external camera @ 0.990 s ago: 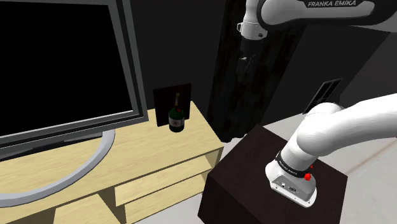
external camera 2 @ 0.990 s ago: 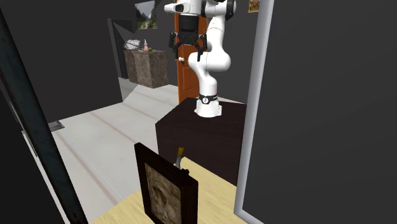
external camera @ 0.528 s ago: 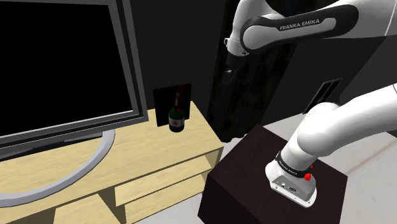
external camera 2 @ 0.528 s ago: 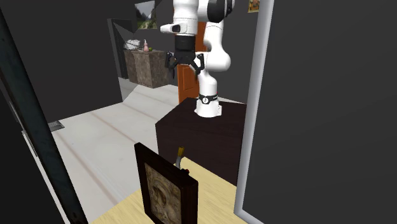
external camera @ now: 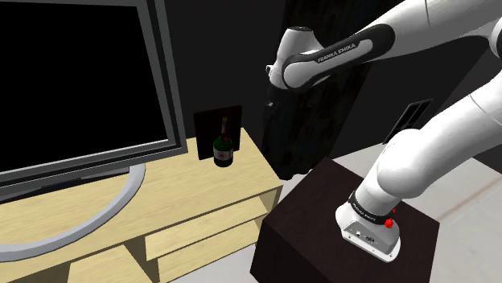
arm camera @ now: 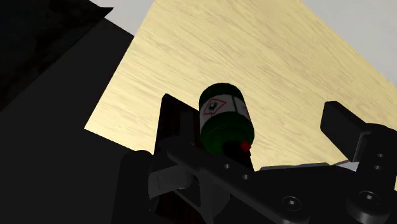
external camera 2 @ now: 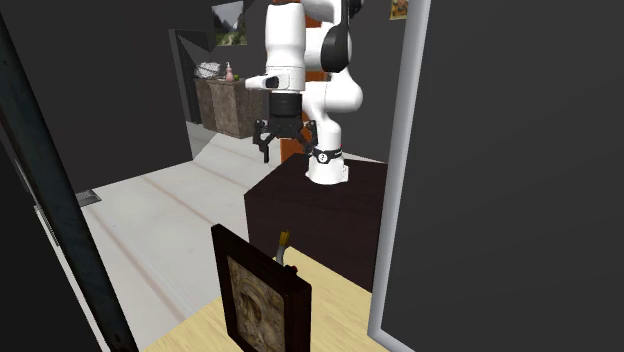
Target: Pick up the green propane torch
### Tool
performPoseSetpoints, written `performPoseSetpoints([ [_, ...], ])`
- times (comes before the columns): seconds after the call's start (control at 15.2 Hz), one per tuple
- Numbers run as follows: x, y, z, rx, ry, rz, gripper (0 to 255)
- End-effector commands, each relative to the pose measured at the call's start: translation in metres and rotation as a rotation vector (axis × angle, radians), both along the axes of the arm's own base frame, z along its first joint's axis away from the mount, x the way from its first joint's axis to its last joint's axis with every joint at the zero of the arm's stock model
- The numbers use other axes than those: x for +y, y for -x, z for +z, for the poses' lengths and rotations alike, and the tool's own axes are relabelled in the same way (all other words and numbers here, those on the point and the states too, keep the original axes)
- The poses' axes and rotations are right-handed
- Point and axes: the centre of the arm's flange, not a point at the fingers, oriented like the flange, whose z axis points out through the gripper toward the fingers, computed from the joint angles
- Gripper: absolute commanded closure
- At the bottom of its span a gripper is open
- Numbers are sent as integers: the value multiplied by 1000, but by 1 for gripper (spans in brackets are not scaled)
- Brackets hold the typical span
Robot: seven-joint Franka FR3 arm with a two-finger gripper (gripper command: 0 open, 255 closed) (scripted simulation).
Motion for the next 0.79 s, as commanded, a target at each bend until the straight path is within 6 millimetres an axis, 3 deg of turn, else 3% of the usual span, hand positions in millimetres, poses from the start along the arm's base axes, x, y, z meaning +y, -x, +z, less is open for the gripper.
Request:
performPoseSetpoints([
  [0.0, 5, -17, -18, -29, -12, 18, 0],
  [0.73, 33, -108, -108, -167, -83, 116, 0],
])
